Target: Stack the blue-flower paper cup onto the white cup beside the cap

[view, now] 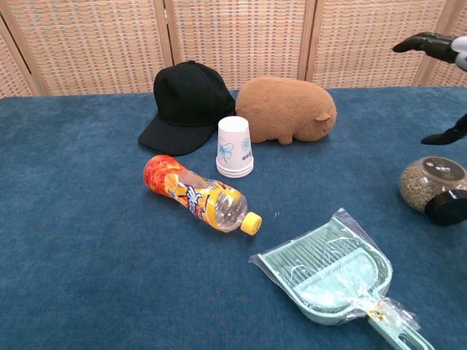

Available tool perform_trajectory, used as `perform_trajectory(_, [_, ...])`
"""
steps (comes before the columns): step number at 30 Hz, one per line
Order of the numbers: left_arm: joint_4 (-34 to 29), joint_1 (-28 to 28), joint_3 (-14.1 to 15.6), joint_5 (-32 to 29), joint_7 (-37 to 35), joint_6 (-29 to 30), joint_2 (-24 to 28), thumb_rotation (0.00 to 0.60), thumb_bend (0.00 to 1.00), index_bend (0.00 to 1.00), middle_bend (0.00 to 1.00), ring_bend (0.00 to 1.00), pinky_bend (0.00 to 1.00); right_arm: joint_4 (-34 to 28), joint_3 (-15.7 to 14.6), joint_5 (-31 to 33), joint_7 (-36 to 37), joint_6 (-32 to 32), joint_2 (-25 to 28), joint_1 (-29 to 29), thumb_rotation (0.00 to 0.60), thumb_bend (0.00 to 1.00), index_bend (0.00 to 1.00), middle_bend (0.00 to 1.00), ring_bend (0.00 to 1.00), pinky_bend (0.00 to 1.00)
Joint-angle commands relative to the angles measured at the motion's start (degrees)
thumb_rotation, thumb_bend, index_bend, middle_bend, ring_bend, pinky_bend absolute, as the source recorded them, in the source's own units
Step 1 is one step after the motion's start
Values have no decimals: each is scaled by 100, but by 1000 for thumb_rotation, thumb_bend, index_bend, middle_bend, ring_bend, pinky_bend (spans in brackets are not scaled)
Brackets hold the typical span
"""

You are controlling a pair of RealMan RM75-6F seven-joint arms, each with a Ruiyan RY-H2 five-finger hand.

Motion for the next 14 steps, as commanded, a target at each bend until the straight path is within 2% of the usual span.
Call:
perform_trajectory(1, [72,24,44,-39,179,11,-95,600,77,0,0,0,0,260,-205,-179,42,287,20,-375,600,62,24,0,0,0])
perform_trajectory(6, [67,95,49,3,275,171,-170,600,77,0,0,0,0,382,-342,-307,219,320,93,-659,600,61,24,0,0,0])
perform_trajectory(14, [61,217,56,119,230,386,-174,600,77,0,0,0,0,390,-351,-662,718,534,300,-1021,600,61,24,0,0,0])
